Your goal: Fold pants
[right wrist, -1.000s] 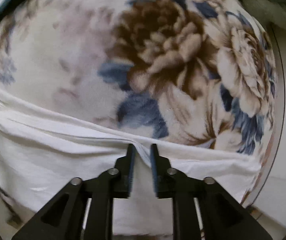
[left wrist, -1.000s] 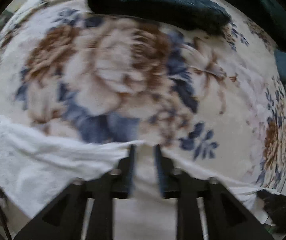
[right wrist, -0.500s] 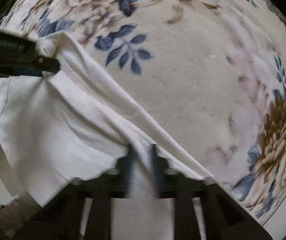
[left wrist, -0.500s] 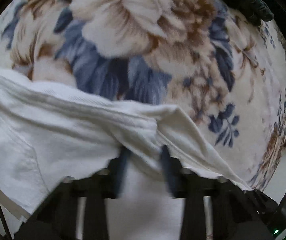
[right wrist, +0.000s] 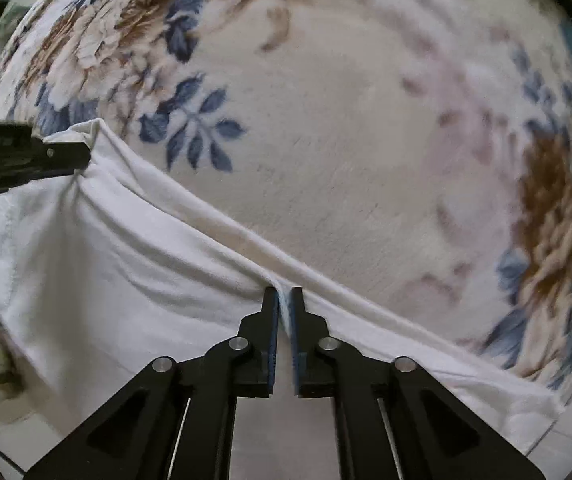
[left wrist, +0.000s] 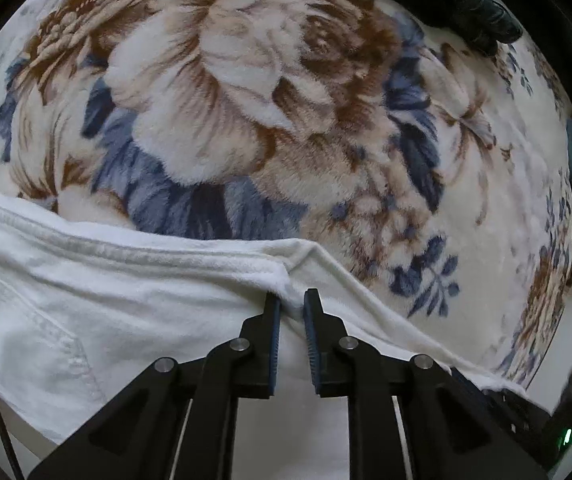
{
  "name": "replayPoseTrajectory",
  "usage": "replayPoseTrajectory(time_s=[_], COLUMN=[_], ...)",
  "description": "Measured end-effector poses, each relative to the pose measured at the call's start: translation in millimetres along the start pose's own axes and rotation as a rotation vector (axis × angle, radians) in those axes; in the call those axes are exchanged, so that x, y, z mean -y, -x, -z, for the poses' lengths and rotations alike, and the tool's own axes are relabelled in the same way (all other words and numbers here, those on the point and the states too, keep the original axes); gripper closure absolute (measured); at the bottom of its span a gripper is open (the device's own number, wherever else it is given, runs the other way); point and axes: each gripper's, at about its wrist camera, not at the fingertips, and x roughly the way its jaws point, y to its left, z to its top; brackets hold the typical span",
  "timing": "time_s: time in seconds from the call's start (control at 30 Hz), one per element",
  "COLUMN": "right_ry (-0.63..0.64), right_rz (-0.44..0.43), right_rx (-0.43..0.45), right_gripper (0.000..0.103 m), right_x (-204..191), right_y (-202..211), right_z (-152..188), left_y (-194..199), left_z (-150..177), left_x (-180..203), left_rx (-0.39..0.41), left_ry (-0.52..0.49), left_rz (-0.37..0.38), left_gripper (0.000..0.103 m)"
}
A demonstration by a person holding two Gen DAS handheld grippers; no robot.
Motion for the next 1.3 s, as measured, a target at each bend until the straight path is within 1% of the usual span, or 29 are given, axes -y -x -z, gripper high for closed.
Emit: replayPoseTrajectory(time_s=[0.03,0.07,0.1,0.13,0.17,0.2,0.23,0.27,0.3,0.33,0.4,0.47,0.53,0.63,0.73,0.77,0.83,0.87,0.9,0.97,1.03,1.07,1.1,1.13,1.17,1.2,1.23,1.27,1.3], right_ry=[-0.036,-0.087,-0.147,-0.234,-0.288,-0.387,-0.465,-0.574,-0.638,-0.732,-0.938,-1.082,-1.237,-1.362,-1.411,-1.421,-1.422,-1.411,-1.401,-1.373,-1.335,-1.323,-1.329,-1.338,-1.334,-1.329,-1.318,-1.314,-1.309], right_rz=[-0.044,-0.078,-0.115,-0.173,-0.199,-0.226,-0.239,-0.25,-0.247,-0.239,-0.232,-0.218,-0.231,-0.315,-0.401,-0.419,-0.449,-0.43,-0.428,-0.46,-0.489,-0.528,-0.576,-0.631,-0.662,-0.667,-0.7,-0.712,-0.695], right_rx=[-0.002,0.02,0.055,0.111,0.141,0.18,0.2,0.223,0.236,0.252,0.284,0.293,0.303,0.384,0.475,0.485,0.543,0.552,0.57,0.634,0.627,0.601,0.585,0.602,0.635,0.666,0.732,0.77,0.775], right_gripper=[0.081,0.057,0.038,0.034,0.033,0.033,0.033,0.033,0.033,0.033,0.033,0.033,0.033,0.035,0.037,0.038,0.056,0.069,0.08,0.08,0.075,0.071,0.071,0.069,0.072,0.081,0.086,0.086,0.085], right_x=[9,24,38,58,70,90,104,125,131,142,185,212,241,268,295,303,314,311,307,303,307,310,309,310,311,311,310,310,310], right_y=[8,18,31,50,60,72,79,86,88,91,86,72,49,14,-4,-10,-10,-11,-10,-5,-10,-20,-27,-34,-33,-29,-22,-16,-14], right_z=[2,6,14,32,45,69,92,125,149,190,266,315,365,400,415,417,417,409,402,393,389,388,381,381,382,381,383,384,382], left_y=[6,17,28,37,45,55,59,63,65,63,51,26,3,-33,-57,-60,-65,-67,-69,-75,-82,-84,-85,-85,-85,-89,-91,-91,-91], left_z=[3,5,12,20,30,44,53,65,79,91,112,130,149,168,174,174,171,169,166,160,153,151,149,148,147,146,147,149,149], left_x=[-3,-12,-12,-10,-6,-1,5,10,17,23,33,46,56,73,79,80,81,81,82,84,85,85,85,86,86,92,93,93,94], left_rx=[-0.008,-0.003,0.021,0.044,0.074,0.108,0.128,0.145,0.165,0.172,0.153,0.082,0.029,-0.025,-0.03,-0.027,-0.028,-0.033,-0.042,-0.054,-0.061,-0.059,-0.054,-0.048,-0.043,-0.047,-0.05,-0.053,-0.055], left_ry=[-0.002,-0.015,-0.046,-0.075,-0.111,-0.156,-0.19,-0.224,-0.258,-0.279,-0.301,-0.328,-0.347,-0.392,-0.424,-0.432,-0.436,-0.434,-0.426,-0.41,-0.394,-0.389,-0.379,-0.371,-0.369,-0.366,-0.363,-0.361,-0.36], left_rz=[0.015,0.022,0.005,-0.008,-0.021,-0.038,-0.052,-0.067,-0.082,-0.088,-0.088,-0.077,-0.093,-0.132,-0.194,-0.204,-0.212,-0.213,-0.207,-0.205,-0.208,-0.21,-0.213,-0.216,-0.219,-0.222,-0.224,-0.224,-0.225], left_gripper=[0.085,0.08,0.068,0.057,0.028,0.009,0.007,0.007,0.007,0.007,0.007,0.007,0.007,0.007,0.007,0.006,0.003,0.002,0.0,0.0,0.0,0.0,0.0,0.0,0.0,0.0,0.0,0.0,0.0])
